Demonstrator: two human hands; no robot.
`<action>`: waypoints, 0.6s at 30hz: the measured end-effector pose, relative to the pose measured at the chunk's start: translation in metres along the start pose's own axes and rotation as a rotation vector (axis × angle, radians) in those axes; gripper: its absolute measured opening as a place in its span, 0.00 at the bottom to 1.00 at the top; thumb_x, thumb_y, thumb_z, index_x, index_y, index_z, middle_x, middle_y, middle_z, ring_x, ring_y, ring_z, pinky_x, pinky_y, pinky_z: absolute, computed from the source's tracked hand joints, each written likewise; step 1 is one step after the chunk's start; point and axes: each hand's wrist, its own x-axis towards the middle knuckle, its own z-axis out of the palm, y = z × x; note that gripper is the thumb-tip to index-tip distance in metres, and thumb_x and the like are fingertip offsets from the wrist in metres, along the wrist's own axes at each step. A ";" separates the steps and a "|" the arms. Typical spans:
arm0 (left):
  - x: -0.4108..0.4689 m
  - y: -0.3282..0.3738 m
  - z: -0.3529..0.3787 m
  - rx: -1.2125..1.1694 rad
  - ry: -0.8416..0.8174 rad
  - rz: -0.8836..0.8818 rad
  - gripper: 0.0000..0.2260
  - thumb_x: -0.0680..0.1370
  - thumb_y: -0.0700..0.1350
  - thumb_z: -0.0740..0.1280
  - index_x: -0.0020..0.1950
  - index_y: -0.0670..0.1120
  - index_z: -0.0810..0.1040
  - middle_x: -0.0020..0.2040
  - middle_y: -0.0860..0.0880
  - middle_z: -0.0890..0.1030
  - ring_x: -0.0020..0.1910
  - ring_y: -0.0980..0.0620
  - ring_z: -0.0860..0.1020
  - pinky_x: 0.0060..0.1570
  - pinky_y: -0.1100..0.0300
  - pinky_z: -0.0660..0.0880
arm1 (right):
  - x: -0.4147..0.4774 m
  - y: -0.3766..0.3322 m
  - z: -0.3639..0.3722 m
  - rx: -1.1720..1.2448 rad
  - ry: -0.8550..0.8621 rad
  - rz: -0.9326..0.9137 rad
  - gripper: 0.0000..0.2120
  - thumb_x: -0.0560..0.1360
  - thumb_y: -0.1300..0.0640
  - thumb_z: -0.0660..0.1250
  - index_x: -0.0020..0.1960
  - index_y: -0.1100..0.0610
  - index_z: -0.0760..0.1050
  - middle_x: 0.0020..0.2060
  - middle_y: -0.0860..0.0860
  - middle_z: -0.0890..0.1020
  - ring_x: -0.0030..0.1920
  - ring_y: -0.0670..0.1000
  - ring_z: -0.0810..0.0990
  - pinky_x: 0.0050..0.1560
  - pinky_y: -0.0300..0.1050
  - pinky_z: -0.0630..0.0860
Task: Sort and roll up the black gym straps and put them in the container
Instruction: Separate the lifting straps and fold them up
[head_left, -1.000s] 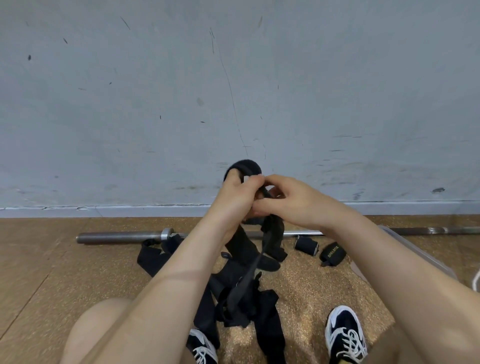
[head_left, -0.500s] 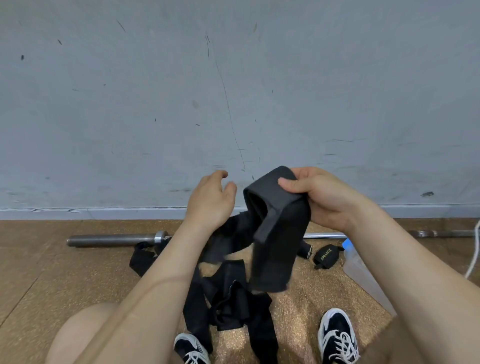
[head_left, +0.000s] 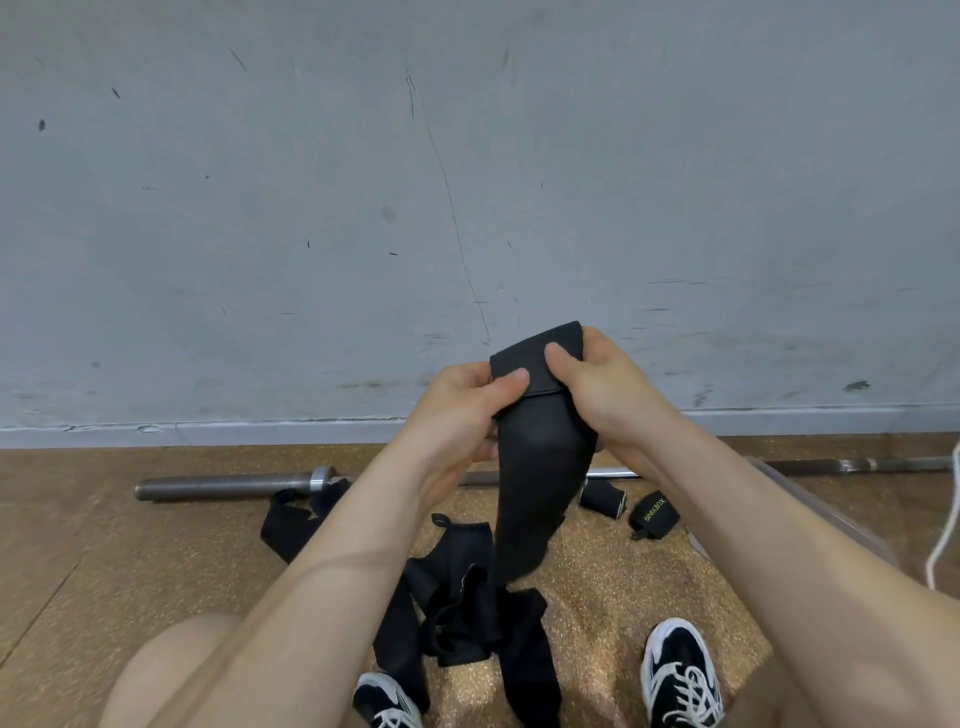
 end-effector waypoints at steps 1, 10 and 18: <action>0.001 0.000 0.000 -0.013 0.017 0.016 0.10 0.82 0.43 0.64 0.60 0.41 0.80 0.50 0.43 0.85 0.44 0.50 0.84 0.41 0.56 0.80 | 0.000 -0.001 -0.001 -0.019 -0.017 0.001 0.11 0.83 0.54 0.60 0.63 0.56 0.72 0.55 0.53 0.82 0.54 0.53 0.82 0.46 0.47 0.79; 0.005 0.001 -0.001 -0.128 0.139 0.086 0.07 0.81 0.37 0.64 0.54 0.39 0.81 0.43 0.44 0.85 0.40 0.50 0.84 0.37 0.60 0.79 | -0.007 -0.008 -0.013 0.081 -0.055 -0.056 0.14 0.77 0.62 0.70 0.57 0.48 0.71 0.39 0.57 0.79 0.38 0.54 0.79 0.42 0.51 0.78; 0.007 0.001 -0.005 -0.147 0.294 0.081 0.05 0.77 0.32 0.69 0.47 0.41 0.82 0.37 0.46 0.85 0.39 0.48 0.84 0.38 0.56 0.81 | -0.008 -0.013 -0.029 0.169 -0.445 0.153 0.14 0.82 0.65 0.61 0.56 0.49 0.80 0.45 0.57 0.81 0.34 0.54 0.77 0.20 0.33 0.66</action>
